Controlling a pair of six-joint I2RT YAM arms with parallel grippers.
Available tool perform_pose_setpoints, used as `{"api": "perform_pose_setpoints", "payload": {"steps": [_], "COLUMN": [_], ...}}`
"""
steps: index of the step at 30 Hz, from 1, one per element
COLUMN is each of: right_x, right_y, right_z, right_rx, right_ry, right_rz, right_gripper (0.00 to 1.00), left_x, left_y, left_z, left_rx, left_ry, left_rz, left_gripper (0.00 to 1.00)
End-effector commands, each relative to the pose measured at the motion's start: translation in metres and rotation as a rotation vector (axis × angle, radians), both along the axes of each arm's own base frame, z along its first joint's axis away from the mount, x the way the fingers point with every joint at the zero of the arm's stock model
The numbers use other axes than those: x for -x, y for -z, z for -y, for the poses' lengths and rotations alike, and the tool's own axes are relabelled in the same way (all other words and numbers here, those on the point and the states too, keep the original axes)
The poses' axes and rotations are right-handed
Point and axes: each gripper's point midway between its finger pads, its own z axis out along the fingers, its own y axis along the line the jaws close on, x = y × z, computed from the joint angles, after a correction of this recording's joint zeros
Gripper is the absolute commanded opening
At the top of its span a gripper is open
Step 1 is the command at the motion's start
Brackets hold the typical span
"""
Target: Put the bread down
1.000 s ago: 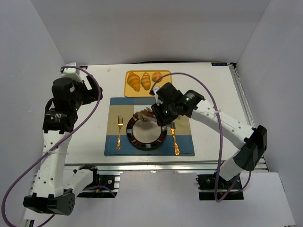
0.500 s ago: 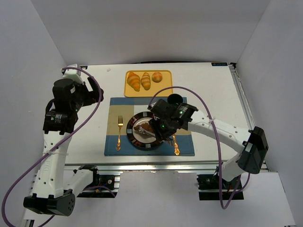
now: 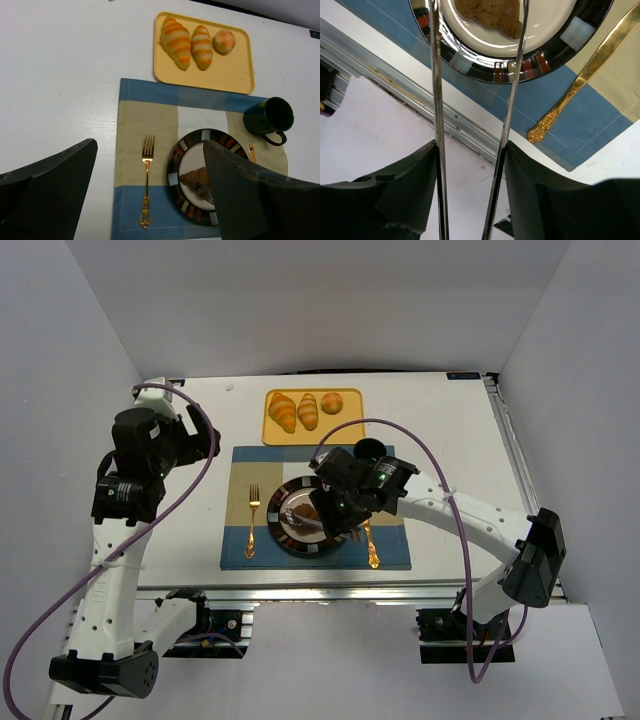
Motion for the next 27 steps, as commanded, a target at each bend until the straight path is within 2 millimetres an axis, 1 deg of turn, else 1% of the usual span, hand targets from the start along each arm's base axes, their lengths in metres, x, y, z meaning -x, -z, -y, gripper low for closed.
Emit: {"api": "perform_pose_setpoints", "payload": {"steps": [1, 3, 6, 9, 10, 11, 12, 13, 14, 15, 16, 17, 18, 19, 20, 21, 22, 23, 24, 26, 27], "right_x": [-0.005, -0.006, -0.011, -0.021, -0.025, -0.035, -0.041, -0.043, -0.056, -0.061, -0.060, -0.070, -0.069, -0.071, -0.081, -0.083, -0.080, -0.085, -0.083, -0.084, -0.083], "right_y": [-0.021, -0.026, -0.034, -0.054, -0.070, -0.079, -0.088, -0.100, -0.107, -0.112, -0.125, -0.117, -0.127, -0.122, -0.102, -0.095, -0.093, -0.084, -0.066, -0.045, -0.026], "right_z": [-0.009, -0.011, -0.012, -0.008, -0.005, 0.003, 0.010, 0.025, 0.045, 0.060, 0.079, 0.104, 0.126, 0.142, 0.169, 0.184, 0.201, 0.220, 0.228, 0.247, 0.253], "right_rx": [-0.042, -0.048, -0.058, -0.071, -0.092, -0.083, -0.088, -0.079, -0.050, -0.039, -0.089, -0.066, -0.122, -0.127, -0.107, -0.102, -0.103, -0.092, -0.066, -0.023, 0.003], "right_ry": [0.004, 0.004, 0.028, 0.086, 0.114, 0.165, 0.237, 0.294, 0.389, 0.453, 0.545, 0.639, 0.710, 0.755, 0.843, 0.879, 0.891, 0.948, 0.965, 1.016, 1.036], "right_rz": [0.036, 0.046, 0.074, 0.127, 0.158, 0.216, 0.241, 0.272, 0.339, 0.367, 0.382, 0.384, 0.389, 0.381, 0.351, 0.353, 0.374, 0.359, 0.341, 0.317, 0.296], "right_gripper": [0.59, 0.60, 0.55, 0.54, 0.54, 0.54, 0.53, 0.53, 0.53, 0.54, 0.54, 0.55, 0.55, 0.56, 0.56, 0.56, 0.56, 0.57, 0.57, 0.57, 0.58], "left_x": [0.005, 0.006, 0.006, 0.006, 0.007, 0.007, 0.007, 0.006, 0.006, 0.006, 0.005, 0.005, 0.004, 0.004, 0.004, 0.003, 0.003, 0.003, 0.003, 0.002, 0.002], "left_y": [-0.002, -0.002, -0.002, 0.000, -0.001, -0.002, -0.002, -0.002, -0.002, -0.002, -0.002, -0.001, -0.001, -0.001, -0.002, -0.001, -0.001, -0.001, -0.001, -0.002, -0.001], "left_z": [0.003, 0.002, 0.002, 0.002, 0.001, 0.001, 0.001, 0.001, 0.001, 0.001, 0.002, 0.004, 0.005, 0.006, 0.007, 0.008, 0.009, 0.010, 0.011, 0.014, 0.015], "left_rx": [0.004, 0.002, -0.002, -0.004, -0.006, -0.008, -0.008, -0.008, -0.007, -0.006, 0.000, 0.005, 0.010, 0.013, 0.015, 0.015, 0.016, 0.016, 0.014, 0.014, 0.014], "left_ry": [0.015, 0.013, 0.013, 0.012, 0.011, 0.010, 0.009, 0.010, 0.009, 0.011, 0.012, 0.018, 0.021, 0.023, 0.027, 0.030, 0.031, 0.037, 0.039, 0.049, 0.052], "left_rz": [0.013, 0.013, 0.012, 0.009, 0.012, 0.012, 0.012, 0.012, 0.012, 0.017, 0.016, 0.016, 0.016, 0.016, 0.019, 0.016, 0.017, 0.016, 0.016, 0.016, 0.014], "left_gripper": [0.98, 0.98, 0.98, 0.98, 0.98, 0.98, 0.98, 0.98, 0.98, 0.98, 0.98, 0.98, 0.98, 0.98, 0.98, 0.98, 0.98, 0.98, 0.98, 0.98, 0.98]}}
